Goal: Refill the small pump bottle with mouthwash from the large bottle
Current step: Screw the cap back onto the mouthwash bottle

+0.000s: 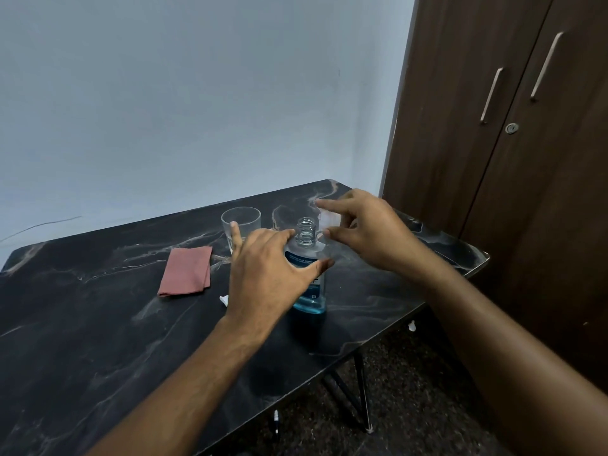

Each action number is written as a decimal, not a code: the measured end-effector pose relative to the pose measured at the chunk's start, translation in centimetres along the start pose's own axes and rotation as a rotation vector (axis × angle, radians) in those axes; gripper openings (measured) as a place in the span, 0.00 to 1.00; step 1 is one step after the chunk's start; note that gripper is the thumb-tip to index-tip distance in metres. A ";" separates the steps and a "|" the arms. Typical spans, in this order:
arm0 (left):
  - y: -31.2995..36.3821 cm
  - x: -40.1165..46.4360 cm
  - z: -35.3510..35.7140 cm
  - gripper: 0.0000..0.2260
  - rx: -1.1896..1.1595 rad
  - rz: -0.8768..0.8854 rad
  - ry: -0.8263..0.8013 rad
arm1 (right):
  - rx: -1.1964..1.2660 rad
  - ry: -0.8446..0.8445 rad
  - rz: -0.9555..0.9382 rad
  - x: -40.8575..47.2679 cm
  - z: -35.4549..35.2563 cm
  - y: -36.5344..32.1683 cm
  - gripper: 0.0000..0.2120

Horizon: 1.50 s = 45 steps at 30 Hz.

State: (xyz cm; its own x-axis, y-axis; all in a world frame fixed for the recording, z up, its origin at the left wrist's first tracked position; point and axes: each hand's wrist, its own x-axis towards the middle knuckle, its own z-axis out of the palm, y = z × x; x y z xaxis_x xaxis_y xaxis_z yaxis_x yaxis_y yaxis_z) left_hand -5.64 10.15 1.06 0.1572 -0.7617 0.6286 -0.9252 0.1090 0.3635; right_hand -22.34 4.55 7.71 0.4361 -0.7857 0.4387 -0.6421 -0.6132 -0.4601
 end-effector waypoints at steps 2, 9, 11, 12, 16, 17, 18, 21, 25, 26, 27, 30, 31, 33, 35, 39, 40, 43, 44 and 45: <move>0.2 0.1 -0.1 0.42 0.003 -0.002 0.012 | -0.066 -0.073 -0.047 0.4 0.0 -0.4 0.27; 0.7 0.0 0.2 0.36 -0.044 -0.027 0.023 | 0.006 -0.065 -0.087 1.6 -0.6 -1.6 0.22; 0.6 0.0 0.2 0.36 -0.044 -0.034 0.012 | -0.072 -0.133 -0.136 2.1 -0.7 -1.9 0.19; 0.6 0.0 0.3 0.36 -0.047 -0.034 0.012 | -0.117 -0.172 -0.159 2.3 -0.8 -2.0 0.19; 0.6 0.0 0.2 0.36 -0.063 -0.028 0.028 | -0.150 -0.243 -0.147 3.2 -0.9 -2.1 0.14; 0.6 0.0 0.3 0.36 -0.064 -0.030 0.029 | -0.148 -0.249 -0.136 3.5 -0.9 -2.2 0.12; 0.6 0.0 0.3 0.37 -0.064 -0.033 0.028 | -0.149 -0.248 -0.128 3.7 -1.0 -2.2 0.11; 0.4 0.1 0.4 0.37 -0.062 -0.035 0.034 | -0.181 -0.214 -0.060 4.3 -0.7 -2.6 0.16; 0.3 0.2 0.5 0.38 -0.054 -0.050 0.026 | -0.266 -0.148 0.038 4.6 0.5 -2.7 0.30; 0.3 0.1 0.4 0.39 -0.057 -0.049 0.027 | -0.290 -0.132 0.040 4.5 0.8 -2.6 0.28; 0.3 0.1 0.4 0.39 -0.060 -0.047 0.028 | -0.310 -0.113 0.035 4.4 1.1 -2.7 0.26; 0.3 0.0 0.3 0.39 -0.059 -0.039 0.027 | -0.423 -0.040 -0.014 4.2 1.9 -2.9 0.28; 0.2 0.0 0.2 0.39 -0.059 -0.037 0.027 | -0.469 -0.023 -0.025 4.2 2.1 -3.0 0.29; 0.2 0.0 0.2 0.39 -0.056 -0.030 0.027 | -0.510 -0.031 -0.007 4.3 2.4 -3.1 0.33; 0.1 0.0 0.1 0.41 -0.048 -0.019 0.030 | -0.430 -0.028 0.065 4.3 2.4 -2.9 0.37; -0.3 0.2 0.0 0.40 -0.039 -0.009 0.020 | -0.051 0.134 0.134 3.2 1.5 -1.5 0.42; -0.5 0.2 0.1 0.38 -0.051 -0.009 0.019 | 0.023 0.146 0.124 2.7 1.4 -1.0 0.44; -1.1 0.4 0.1 0.35 -0.107 -0.004 -0.009 | 0.346 0.070 0.158 0.8 2.1 0.6 0.35; -1.3 0.5 0.0 0.37 -0.123 -0.011 -0.037 | 0.449 0.005 0.179 0.3 2.5 1.1 0.30; -1.5 0.5 -0.1 0.39 -0.139 -0.020 -0.073 | 0.521 -0.070 0.198 -0.2 2.8 1.6 0.28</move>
State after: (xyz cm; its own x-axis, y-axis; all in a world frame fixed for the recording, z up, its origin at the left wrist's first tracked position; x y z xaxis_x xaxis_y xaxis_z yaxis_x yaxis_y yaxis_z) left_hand -4.12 9.68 0.93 0.1446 -0.8085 0.5705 -0.8647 0.1771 0.4700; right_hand -21.67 3.48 4.75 0.3909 -0.8825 0.2615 -0.3275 -0.3988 -0.8565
